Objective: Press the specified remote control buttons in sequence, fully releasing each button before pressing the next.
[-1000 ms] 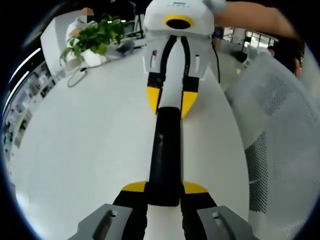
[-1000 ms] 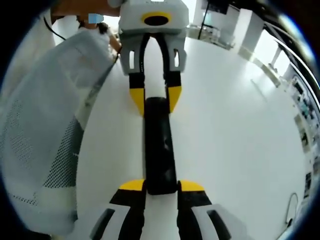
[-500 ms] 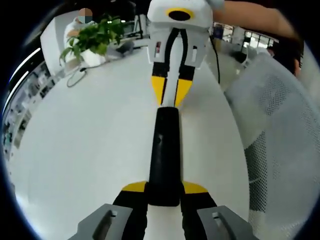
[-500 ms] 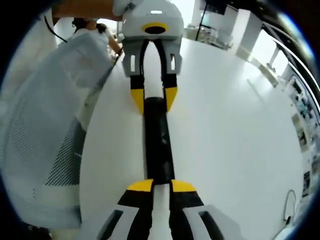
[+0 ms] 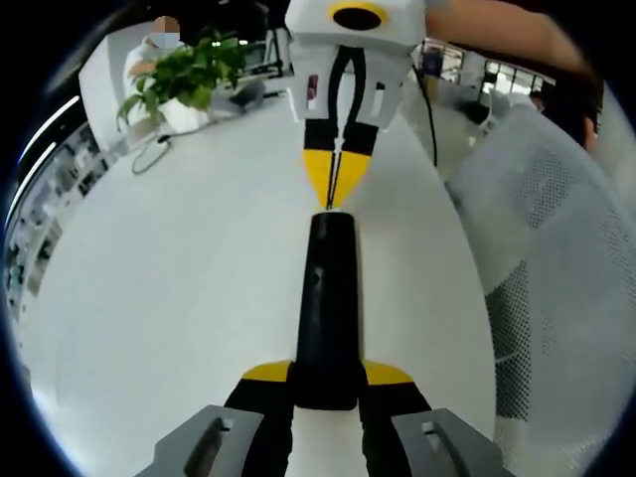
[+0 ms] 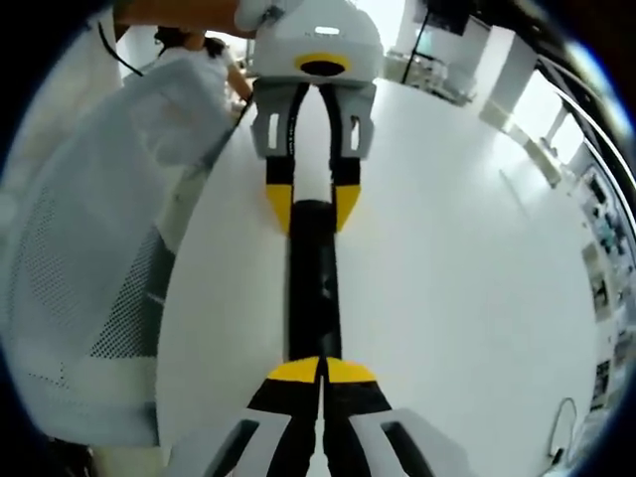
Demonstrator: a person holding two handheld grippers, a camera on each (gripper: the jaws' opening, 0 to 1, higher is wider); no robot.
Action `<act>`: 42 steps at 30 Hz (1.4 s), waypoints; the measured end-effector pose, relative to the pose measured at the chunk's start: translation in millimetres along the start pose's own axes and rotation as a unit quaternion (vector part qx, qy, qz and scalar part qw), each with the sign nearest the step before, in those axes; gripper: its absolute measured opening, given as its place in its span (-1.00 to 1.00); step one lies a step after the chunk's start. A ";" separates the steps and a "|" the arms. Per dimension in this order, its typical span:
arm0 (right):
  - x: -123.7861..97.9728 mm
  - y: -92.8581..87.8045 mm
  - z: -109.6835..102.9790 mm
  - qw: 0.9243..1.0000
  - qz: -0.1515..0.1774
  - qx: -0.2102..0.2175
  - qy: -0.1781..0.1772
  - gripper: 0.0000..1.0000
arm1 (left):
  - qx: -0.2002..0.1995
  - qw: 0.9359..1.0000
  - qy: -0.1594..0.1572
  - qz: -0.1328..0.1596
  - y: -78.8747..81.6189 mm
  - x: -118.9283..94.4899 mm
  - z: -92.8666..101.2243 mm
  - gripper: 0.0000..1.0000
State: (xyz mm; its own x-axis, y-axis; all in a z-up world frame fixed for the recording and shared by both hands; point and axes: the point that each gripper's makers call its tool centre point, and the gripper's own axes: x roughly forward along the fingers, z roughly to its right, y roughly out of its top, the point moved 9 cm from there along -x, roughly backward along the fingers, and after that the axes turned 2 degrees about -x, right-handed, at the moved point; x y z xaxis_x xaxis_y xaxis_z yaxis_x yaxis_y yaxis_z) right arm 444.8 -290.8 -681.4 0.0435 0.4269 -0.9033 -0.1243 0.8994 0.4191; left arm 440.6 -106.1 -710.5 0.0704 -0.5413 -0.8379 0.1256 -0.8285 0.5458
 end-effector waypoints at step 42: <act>12.1 13.0 5.9 0.990 -0.102 -0.066 0.069 -1.00 | -0.002 1.000 0.001 0.002 1.5 -0.2 0.0 -0.53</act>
State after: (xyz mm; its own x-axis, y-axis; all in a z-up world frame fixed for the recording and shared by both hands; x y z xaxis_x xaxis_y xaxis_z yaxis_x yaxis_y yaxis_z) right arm 449.6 -273.3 -686.3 -0.0537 0.2130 -0.9756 -0.2553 0.9416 0.2196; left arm 440.8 -107.2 -709.5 0.0724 -0.5445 -0.8356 0.1289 -0.8257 0.5492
